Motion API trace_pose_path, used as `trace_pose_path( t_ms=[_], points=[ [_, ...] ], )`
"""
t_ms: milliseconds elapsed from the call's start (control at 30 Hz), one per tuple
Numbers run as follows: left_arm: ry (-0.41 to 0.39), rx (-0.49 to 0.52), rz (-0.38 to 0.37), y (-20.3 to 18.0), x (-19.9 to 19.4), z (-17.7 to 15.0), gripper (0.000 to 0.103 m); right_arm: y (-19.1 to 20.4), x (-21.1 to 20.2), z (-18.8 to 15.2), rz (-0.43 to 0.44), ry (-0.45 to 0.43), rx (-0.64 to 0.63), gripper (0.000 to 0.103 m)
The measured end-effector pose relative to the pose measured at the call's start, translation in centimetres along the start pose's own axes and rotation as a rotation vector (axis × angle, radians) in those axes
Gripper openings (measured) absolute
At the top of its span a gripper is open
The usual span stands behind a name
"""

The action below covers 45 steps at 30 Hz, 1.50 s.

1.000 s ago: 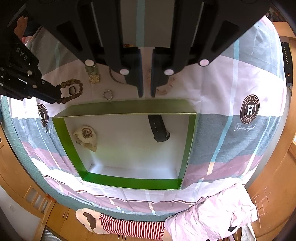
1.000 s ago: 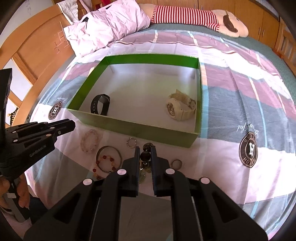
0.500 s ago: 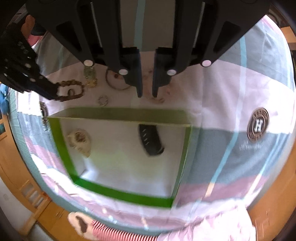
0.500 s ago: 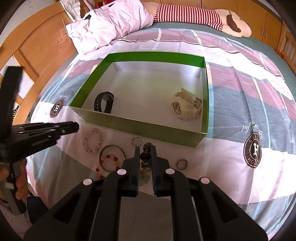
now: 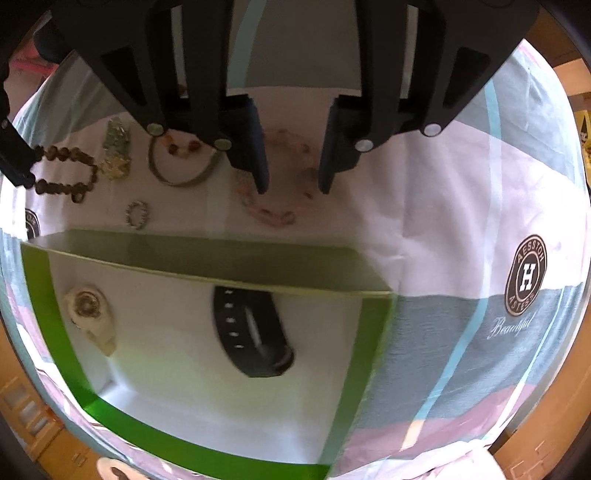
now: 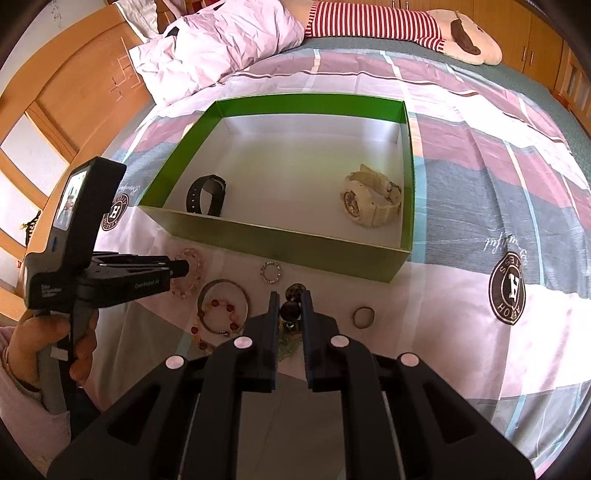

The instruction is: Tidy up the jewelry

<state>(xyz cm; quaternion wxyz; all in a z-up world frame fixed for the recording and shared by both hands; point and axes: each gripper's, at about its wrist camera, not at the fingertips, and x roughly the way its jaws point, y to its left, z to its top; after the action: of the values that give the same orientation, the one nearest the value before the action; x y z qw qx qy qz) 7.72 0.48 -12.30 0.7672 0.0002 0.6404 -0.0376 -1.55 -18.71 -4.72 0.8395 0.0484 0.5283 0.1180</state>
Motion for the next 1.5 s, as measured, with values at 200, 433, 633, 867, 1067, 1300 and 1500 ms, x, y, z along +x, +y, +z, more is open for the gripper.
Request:
trace_pose_path(
  t_ms=[200, 433, 633, 867, 1067, 1300, 1500],
  points=[
    [0.022, 0.014, 0.027, -0.2, 1.2, 0.4, 0.038, 0.1, 0.0, -0.1, 0.001, 0.005, -0.004, 0.011],
    [0.010, -0.005, 0.003, -0.1, 0.8, 0.2, 0.008, 0.0, 0.4, -0.1, -0.010, 0.014, -0.001, 0.011],
    [-0.099, 0.061, -0.037, -1.7, -3.1, -0.9, 0.008, 0.3, -0.1, 0.1, 0.003, -0.009, -0.005, 0.011],
    [-0.367, 0.171, -0.158, -4.0, -9.7, -2.2, 0.008, 0.6, -3.3, 1.0, 0.027, -0.167, -0.009, 0.011],
    [-0.520, 0.186, -0.218, -5.2, -13.3, -0.5, 0.008, 1.3, -4.9, 3.5, 0.078, -0.305, 0.003, 0.011],
    [-0.474, 0.141, -0.204, -5.2, -10.4, 3.3, 0.008, 0.8, -0.3, 7.1, 0.063, -0.286, 0.030, 0.011],
    [-0.388, 0.115, -0.172, -4.7, -6.8, 4.6, 0.008, -0.5, 3.8, 6.6, 0.014, -0.182, 0.063, 0.012]
  ],
)
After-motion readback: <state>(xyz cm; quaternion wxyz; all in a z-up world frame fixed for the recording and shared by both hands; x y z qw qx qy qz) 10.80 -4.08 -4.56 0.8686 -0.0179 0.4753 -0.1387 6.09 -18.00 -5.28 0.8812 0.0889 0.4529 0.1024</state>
